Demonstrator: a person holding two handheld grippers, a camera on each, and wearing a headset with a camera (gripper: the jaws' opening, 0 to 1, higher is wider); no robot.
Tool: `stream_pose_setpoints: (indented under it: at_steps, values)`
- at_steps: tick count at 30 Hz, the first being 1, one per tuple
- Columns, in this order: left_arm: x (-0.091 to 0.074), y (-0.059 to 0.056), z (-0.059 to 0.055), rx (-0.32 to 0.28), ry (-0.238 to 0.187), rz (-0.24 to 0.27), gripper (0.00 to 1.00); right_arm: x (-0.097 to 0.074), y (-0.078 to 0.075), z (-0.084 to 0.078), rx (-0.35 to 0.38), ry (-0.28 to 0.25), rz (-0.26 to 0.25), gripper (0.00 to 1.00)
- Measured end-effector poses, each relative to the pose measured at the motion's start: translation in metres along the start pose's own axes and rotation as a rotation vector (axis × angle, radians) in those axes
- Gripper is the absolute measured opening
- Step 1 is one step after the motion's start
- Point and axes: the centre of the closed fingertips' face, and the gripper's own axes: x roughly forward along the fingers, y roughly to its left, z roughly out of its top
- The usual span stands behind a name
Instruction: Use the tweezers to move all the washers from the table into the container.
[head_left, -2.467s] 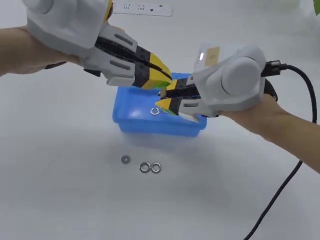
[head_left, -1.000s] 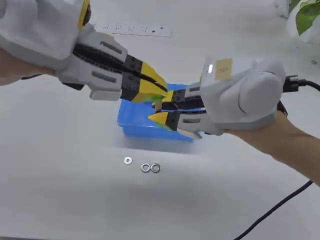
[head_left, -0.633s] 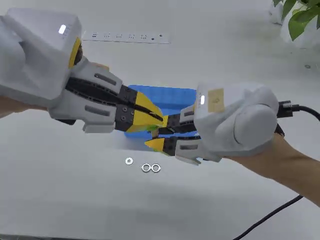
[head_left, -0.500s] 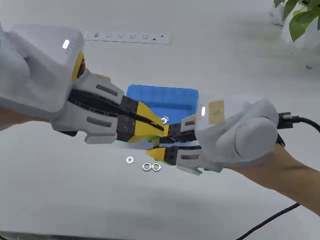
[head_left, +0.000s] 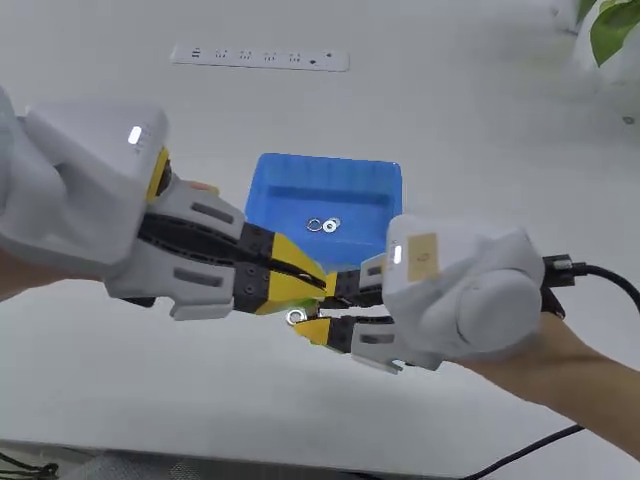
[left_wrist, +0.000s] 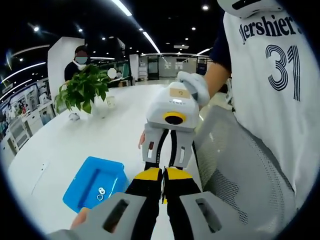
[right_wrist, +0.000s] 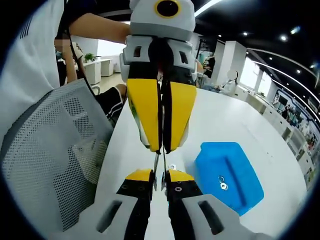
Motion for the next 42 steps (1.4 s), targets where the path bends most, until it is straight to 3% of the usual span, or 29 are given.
stream_pose_setpoints:
  at_steps: [11,35,42]
  values:
    - [0.004,0.017,-0.012,0.004,0.009,0.019,0.05,0.010,-0.016,-0.011,0.030,0.022,-0.012,0.11]
    - [0.013,0.021,-0.036,-0.028,0.032,0.004,0.05,0.029,-0.013,-0.029,0.086,0.030,0.026,0.11]
    - [0.013,0.023,-0.036,-0.036,0.021,0.002,0.05,0.029,-0.013,-0.030,0.095,0.020,0.030,0.11]
